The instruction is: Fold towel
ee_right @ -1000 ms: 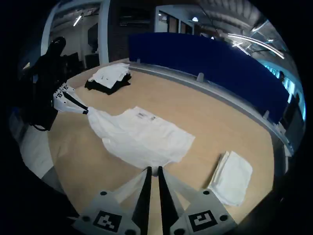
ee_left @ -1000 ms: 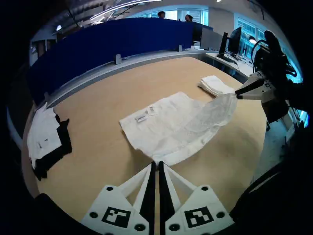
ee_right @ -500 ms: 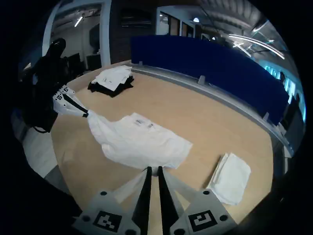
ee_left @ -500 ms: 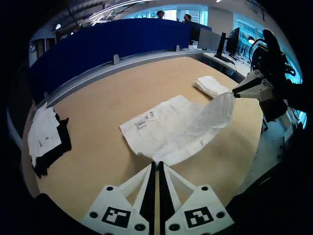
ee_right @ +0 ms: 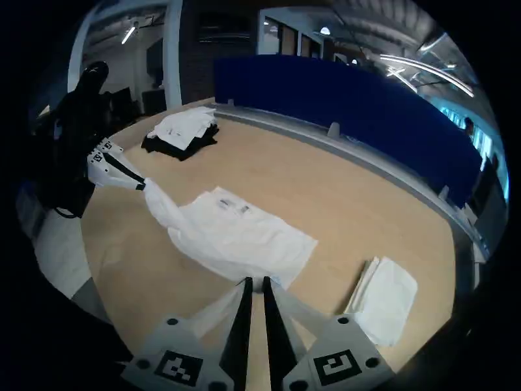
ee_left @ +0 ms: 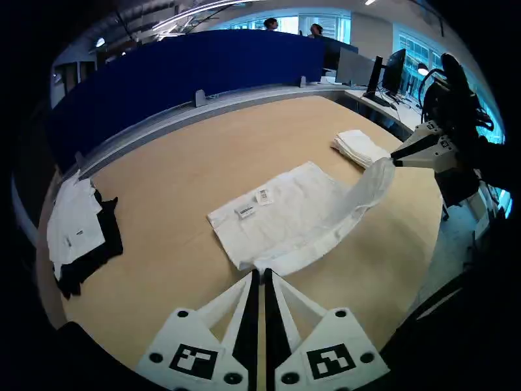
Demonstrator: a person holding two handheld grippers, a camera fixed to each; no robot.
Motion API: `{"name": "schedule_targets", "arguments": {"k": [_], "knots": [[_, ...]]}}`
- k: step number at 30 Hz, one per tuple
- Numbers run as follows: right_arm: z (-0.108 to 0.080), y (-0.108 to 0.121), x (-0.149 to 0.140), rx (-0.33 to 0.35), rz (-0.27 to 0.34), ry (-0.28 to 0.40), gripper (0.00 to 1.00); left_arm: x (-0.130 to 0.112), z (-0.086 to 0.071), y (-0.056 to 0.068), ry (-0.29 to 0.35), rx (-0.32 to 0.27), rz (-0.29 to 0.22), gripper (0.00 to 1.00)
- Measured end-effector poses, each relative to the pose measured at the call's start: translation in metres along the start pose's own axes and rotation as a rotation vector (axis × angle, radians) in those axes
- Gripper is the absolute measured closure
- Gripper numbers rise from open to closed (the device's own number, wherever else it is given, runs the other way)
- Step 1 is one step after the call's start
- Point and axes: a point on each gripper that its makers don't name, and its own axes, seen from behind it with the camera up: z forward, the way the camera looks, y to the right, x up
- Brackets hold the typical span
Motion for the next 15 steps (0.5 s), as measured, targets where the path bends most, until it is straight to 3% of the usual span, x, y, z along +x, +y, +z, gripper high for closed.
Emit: {"name": "schedule_targets", "arguments": {"k": [6,15], "knots": [[0.014,0.015,0.005,-0.015,0.003,-0.007,0.88,0.010,0.012,-0.009,0.002,0.005,-0.012,0.95],[0.046,0.041,0.006,-0.036,0.017,-0.033,0.88,0.020,0.046,-0.023,-0.020,0.004,-0.035,0.94]]}}
